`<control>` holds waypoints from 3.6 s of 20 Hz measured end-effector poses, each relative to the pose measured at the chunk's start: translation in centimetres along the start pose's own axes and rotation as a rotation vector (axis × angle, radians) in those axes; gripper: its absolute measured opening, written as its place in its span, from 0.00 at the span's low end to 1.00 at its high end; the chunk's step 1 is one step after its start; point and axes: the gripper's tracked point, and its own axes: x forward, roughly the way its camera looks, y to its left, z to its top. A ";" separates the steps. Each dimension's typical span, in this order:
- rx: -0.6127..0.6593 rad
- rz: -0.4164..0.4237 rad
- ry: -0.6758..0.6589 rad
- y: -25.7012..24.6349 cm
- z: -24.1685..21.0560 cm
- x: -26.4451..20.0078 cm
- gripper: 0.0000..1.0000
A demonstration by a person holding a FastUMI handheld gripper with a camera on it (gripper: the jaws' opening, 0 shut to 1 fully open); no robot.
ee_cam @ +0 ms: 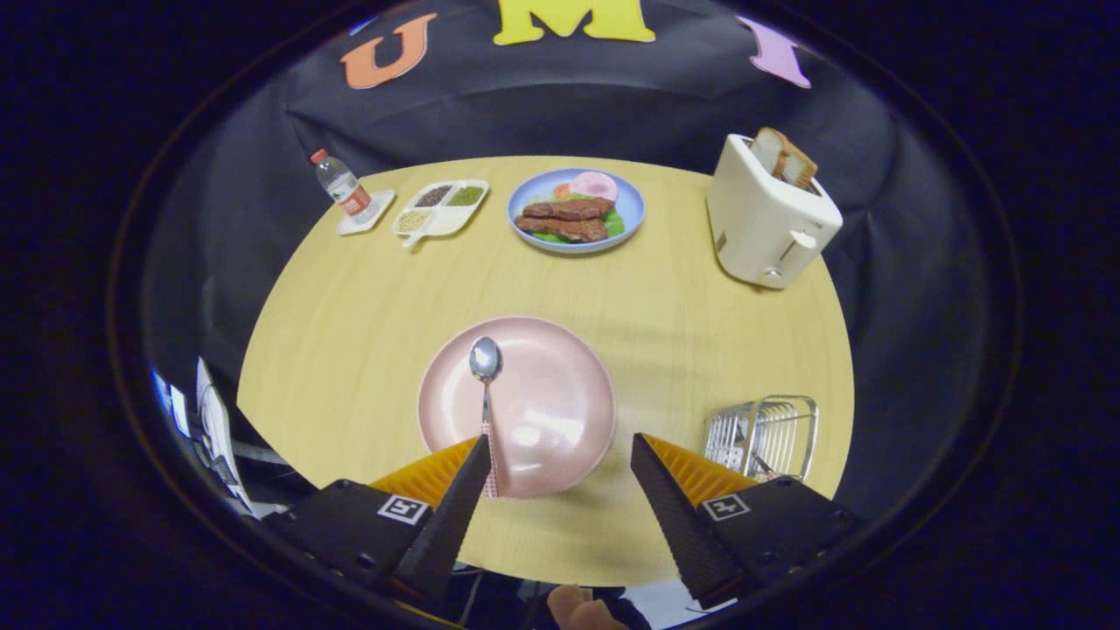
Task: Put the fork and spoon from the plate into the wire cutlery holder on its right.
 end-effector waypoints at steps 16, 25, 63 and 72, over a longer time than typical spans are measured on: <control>0.052 -0.035 -0.001 7.2 -3.7 9.6 0.73; 0.136 -0.054 0.024 7.6 -4.2 11.0 0.39; 0.246 -0.132 0.234 -15.9 -5.8 -10.5 0.07; 0.181 -0.135 0.471 -17.1 -6.2 -9.9 0.06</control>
